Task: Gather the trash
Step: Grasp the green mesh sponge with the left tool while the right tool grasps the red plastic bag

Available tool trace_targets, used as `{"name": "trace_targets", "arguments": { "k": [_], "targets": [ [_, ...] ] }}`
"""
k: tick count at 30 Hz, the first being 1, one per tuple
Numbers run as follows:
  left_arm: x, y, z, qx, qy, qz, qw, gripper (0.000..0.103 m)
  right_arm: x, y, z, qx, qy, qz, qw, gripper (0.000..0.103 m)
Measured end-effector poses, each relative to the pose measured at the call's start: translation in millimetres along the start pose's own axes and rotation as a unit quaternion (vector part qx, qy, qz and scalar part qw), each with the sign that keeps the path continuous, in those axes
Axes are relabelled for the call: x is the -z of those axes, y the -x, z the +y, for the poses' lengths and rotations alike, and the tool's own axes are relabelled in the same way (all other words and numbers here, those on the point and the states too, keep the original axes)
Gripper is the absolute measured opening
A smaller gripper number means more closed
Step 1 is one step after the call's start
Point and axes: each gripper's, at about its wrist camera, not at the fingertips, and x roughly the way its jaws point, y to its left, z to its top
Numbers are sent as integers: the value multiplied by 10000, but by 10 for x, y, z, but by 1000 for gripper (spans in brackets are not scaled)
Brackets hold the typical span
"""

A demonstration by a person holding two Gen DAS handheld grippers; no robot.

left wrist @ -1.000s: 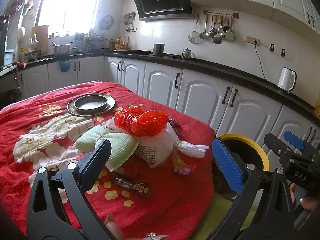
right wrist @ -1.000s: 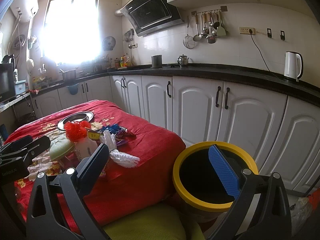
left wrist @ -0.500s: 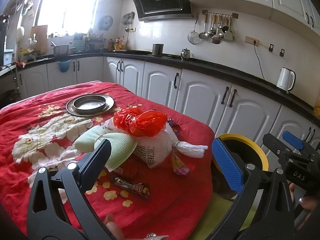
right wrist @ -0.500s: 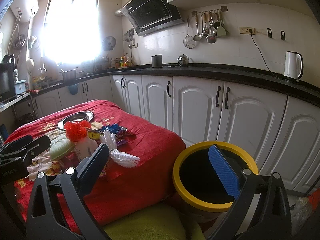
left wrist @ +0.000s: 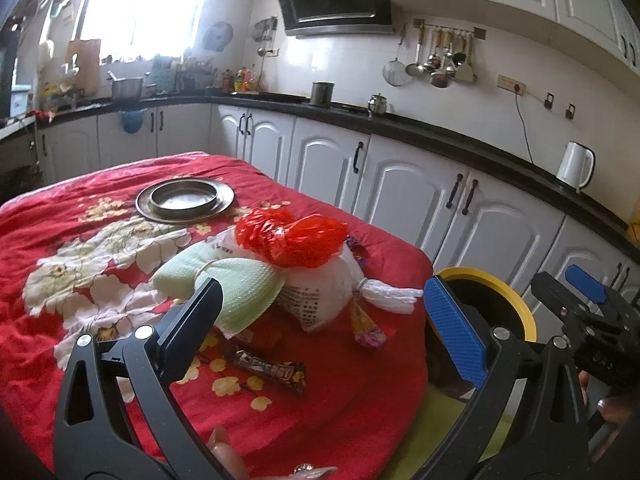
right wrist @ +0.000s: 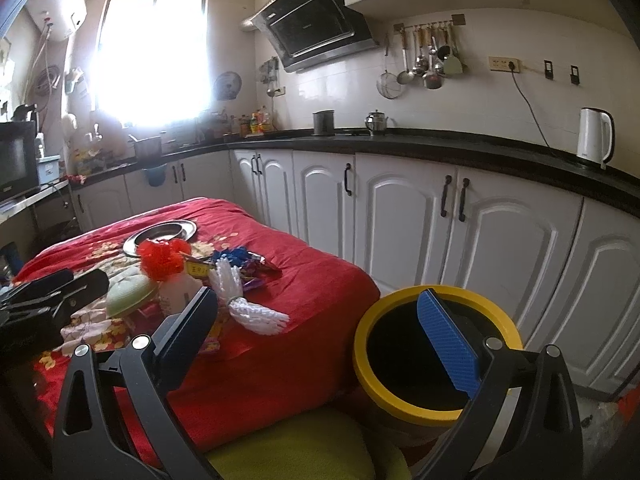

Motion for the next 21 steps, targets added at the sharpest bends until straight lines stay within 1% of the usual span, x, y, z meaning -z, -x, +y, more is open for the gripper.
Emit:
{"name": "trace_targets", "arguments": {
  "k": [4,9,13,21],
  "targets": [
    [5,-27,123,-83,151,47,9998,93,-21,-36,74,-313,153,63,9994,97],
    [-27,-51,327,-208,371,92,9991,93,-80,-101,239,-827,427,81,9956,97],
    [-53,-49,496,-404,512,61,9979,93,-152,-196,393,-1170,583,67,9914,97],
    [-120,-95,947,-830,929,79,9922,93,-262,-504,703,-1602,930,260,9823,97]
  ]
}}
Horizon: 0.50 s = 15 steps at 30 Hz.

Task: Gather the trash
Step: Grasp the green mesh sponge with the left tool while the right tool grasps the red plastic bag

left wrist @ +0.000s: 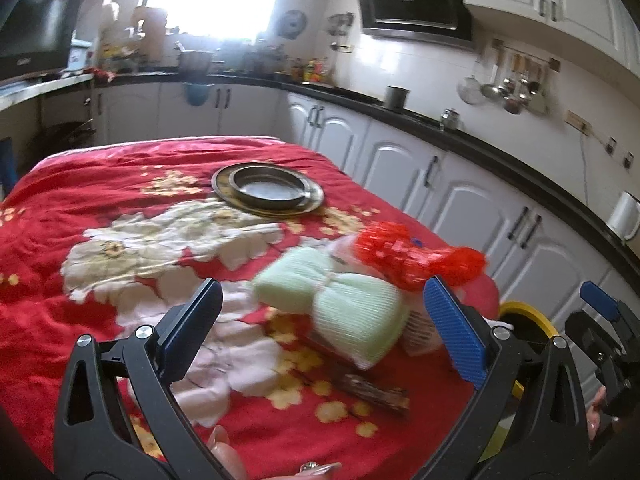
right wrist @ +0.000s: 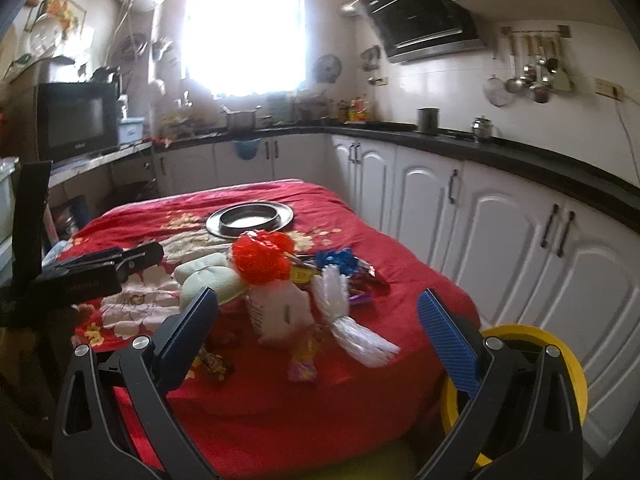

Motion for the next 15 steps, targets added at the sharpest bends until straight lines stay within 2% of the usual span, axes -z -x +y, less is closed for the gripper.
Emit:
{"name": "trace_targets", "arguments": {
  "k": [4,15],
  "targets": [
    [-64,-108,201,-157,160,84,9997,93,-46,-164,70,-159,179,60,9997,97],
    [-116,-644,518,-8,526,935,9942,93,-172,-677,220,-541,519,309,9967,97]
  ]
}}
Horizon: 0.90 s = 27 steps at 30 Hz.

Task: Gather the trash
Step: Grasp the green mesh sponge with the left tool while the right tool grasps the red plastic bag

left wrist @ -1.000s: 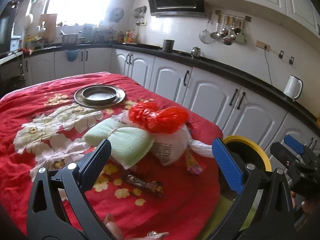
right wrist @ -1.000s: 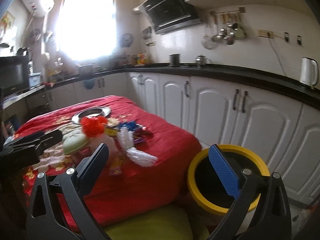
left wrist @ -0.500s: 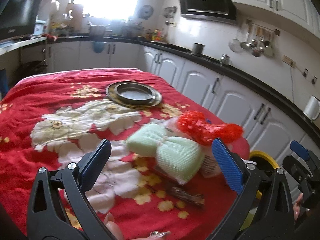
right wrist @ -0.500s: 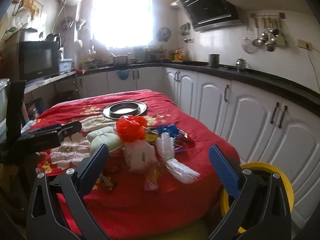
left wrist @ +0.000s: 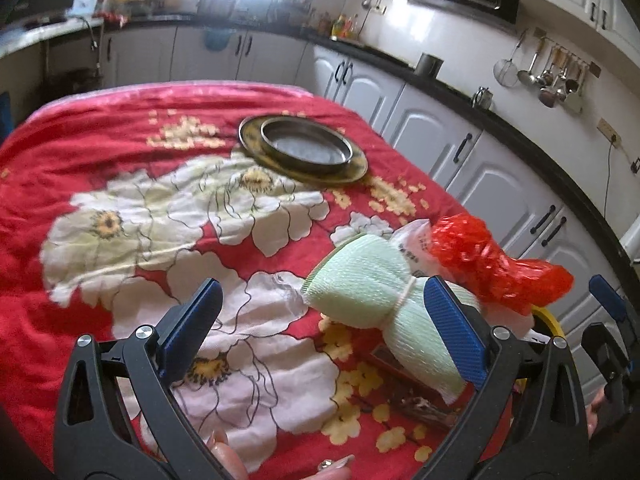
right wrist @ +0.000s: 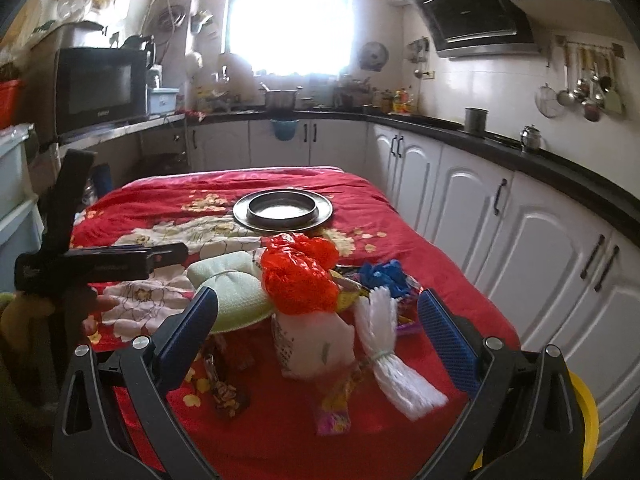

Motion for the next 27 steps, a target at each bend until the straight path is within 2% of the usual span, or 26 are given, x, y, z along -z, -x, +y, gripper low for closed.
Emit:
{"name": "trace_targets", "arguments": {
  "k": [3,6,10,14,17,18,22,25,27],
  "targets": [
    [-22,-148,106,343,368,264,9984,93,-56,-159,-18,-155,-28,89,9998,94],
    [-23,-261,161,563,569,390,9960,93,-86,-283,-31,-342,-9,194,9992,74],
    [-17,-370,157,669,638,533,9943,93,-84,-414,-48,-428,-24,315,9986,64],
    [-18,-450,156,811,809,597,9916,93,-52,-480,-80,-576,-151,406,9974,46],
    [-19,-463,171,950,927,586,9894,92,-18,-494,-68,-630,-181,431,9969,38],
    [-16,-463,165,952,927,591,9894,90,-12,-496,-69,-651,-184,434,9968,35],
    [5,-487,142,1027,1001,704,9872,69,17,-510,-60,-668,-169,446,9966,26],
    [22,-469,150,1192,1162,756,9831,58,17,-512,-66,-672,-167,447,9966,22],
    [21,-447,142,1219,1167,752,9828,56,19,-502,-64,-660,-161,425,9968,19]
  ]
}}
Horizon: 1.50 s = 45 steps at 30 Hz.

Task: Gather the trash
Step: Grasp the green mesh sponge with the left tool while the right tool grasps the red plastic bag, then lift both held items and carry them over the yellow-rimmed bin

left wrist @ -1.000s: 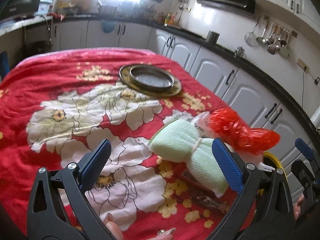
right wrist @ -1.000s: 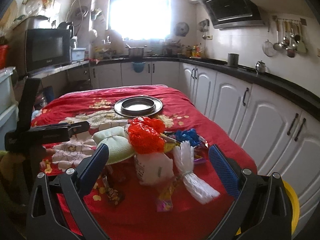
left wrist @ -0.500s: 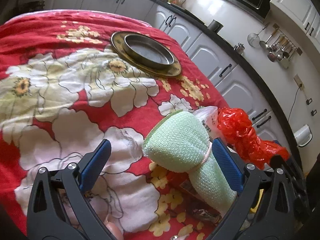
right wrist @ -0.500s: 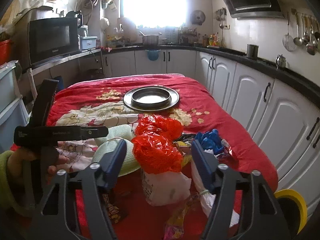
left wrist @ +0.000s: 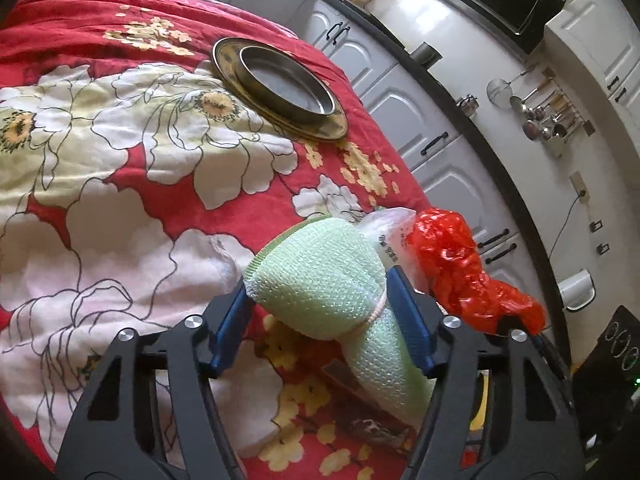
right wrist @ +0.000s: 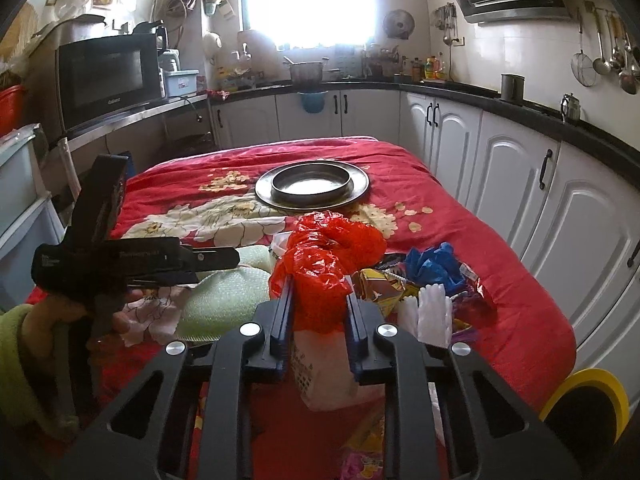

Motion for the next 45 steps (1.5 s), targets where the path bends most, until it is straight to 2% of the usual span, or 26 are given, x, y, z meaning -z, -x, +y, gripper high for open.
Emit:
{"name": "trace_targets", "arguments": {
  "k": [1,2,10,25,38,45],
  "targets": [
    [1,9,-5,0,-1,-14,10000,48,-1,1,8,-4,8,-8,10000,18],
    [0,29,-6,12,3,-33,10000,45,1,10,11,-15,11,-29,10000,16],
    [-15,202,-36,62,-16,-206,9998,27,-60,104,28,-57,18,-242,9997,11],
    [-104,653,-543,143,-706,-891,9934,26,-202,532,-69,18,-30,-677,9977,10],
    [-32,628,-1130,278,-1411,-1080,9837,26,-47,1018,-369,462,-275,-751,9957,10],
    [56,519,-1450,418,-1742,-1039,9783,26,57,1224,-536,697,-470,-793,9933,10]
  ]
}}
